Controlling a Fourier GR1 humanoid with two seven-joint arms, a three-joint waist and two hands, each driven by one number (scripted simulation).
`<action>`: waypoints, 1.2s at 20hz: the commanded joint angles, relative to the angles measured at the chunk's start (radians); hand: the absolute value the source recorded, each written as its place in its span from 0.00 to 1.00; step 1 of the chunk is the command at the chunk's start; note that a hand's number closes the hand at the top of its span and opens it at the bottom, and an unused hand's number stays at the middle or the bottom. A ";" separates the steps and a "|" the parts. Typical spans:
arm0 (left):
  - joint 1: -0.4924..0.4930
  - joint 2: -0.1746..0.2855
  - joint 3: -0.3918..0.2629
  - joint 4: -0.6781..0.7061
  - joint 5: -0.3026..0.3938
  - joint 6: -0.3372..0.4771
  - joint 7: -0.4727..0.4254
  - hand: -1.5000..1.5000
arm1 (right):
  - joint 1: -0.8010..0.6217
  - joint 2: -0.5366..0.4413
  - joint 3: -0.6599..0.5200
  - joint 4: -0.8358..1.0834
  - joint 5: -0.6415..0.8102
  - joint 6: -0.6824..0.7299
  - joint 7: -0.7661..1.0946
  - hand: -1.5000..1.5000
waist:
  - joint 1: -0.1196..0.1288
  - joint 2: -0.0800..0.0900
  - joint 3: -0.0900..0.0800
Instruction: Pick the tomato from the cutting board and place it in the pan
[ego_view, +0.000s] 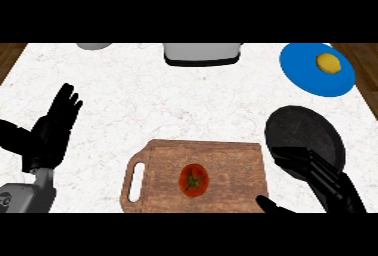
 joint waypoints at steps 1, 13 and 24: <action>0.003 0.013 0.013 -0.027 0.025 -0.030 0.035 0.50 | 0.162 -0.112 0.017 -0.184 0.159 0.007 0.046 0.00 | 0.008 0.004 -0.002; -0.006 -0.028 -0.027 -0.096 -0.027 0.000 0.080 0.50 | -0.155 -0.071 0.244 -0.257 0.601 0.409 0.615 0.00 | 0.058 0.012 -0.004; -0.010 -0.023 0.022 -0.027 -0.020 -0.057 0.026 0.50 | -0.349 0.175 0.463 -0.069 0.599 0.940 0.986 0.00 | 0.052 0.013 -0.003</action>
